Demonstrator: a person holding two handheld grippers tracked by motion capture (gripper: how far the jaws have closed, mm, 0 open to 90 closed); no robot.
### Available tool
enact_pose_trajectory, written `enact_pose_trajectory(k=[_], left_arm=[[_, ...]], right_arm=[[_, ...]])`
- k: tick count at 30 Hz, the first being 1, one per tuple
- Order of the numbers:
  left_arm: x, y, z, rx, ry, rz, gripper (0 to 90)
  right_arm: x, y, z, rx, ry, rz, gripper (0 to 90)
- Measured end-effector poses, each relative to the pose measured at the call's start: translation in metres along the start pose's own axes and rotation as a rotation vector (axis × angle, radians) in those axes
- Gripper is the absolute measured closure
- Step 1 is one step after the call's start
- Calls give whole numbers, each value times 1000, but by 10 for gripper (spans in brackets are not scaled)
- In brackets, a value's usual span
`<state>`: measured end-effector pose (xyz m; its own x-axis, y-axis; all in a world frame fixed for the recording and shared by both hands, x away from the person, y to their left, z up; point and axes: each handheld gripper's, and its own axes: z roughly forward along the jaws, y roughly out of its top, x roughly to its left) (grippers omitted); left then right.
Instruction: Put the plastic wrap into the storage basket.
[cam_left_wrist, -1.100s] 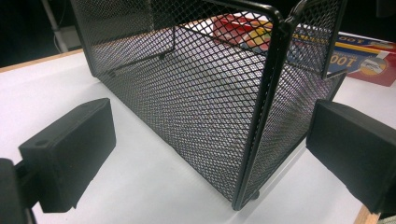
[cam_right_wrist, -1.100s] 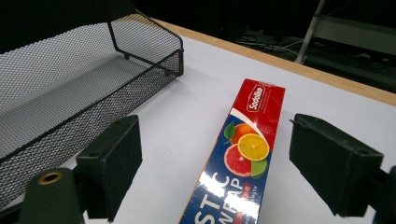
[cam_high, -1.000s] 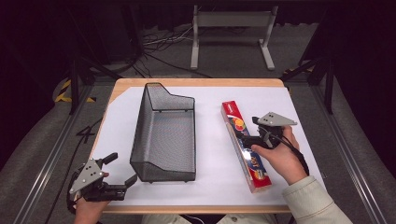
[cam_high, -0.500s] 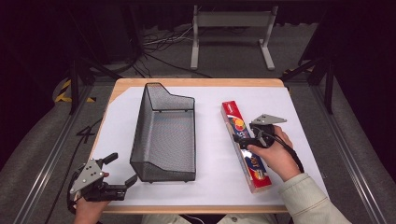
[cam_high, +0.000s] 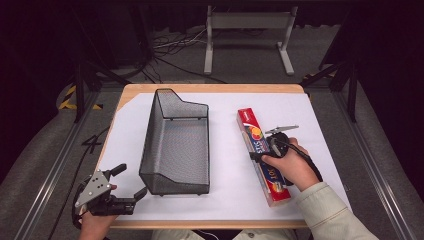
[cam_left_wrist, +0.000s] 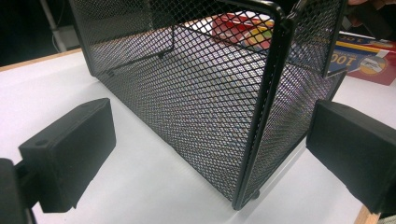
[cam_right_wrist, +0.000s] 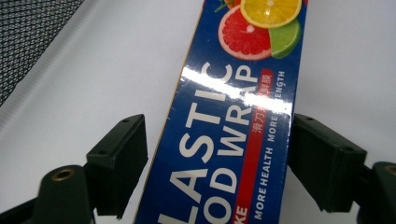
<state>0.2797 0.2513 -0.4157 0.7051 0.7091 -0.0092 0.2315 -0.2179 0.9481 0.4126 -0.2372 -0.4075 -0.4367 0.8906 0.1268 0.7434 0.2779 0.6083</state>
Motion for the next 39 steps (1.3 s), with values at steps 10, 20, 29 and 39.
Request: enact_pose_trajectory(k=[10, 20, 29, 39], left_arm=[[0, 0, 0, -3, -1, -1, 23], [0, 0, 0, -2, 0, -1, 23], [1, 0, 0, 3, -1, 1, 23], [1, 0, 0, 1, 2, 2, 23]], right_arm=[[4, 6, 10, 106, -42, 54, 246], [2, 4, 18, 190, -24, 8, 232], [9, 4, 12, 197, -103, 123, 375], [3, 3, 3, 169, -69, 197, 409]])
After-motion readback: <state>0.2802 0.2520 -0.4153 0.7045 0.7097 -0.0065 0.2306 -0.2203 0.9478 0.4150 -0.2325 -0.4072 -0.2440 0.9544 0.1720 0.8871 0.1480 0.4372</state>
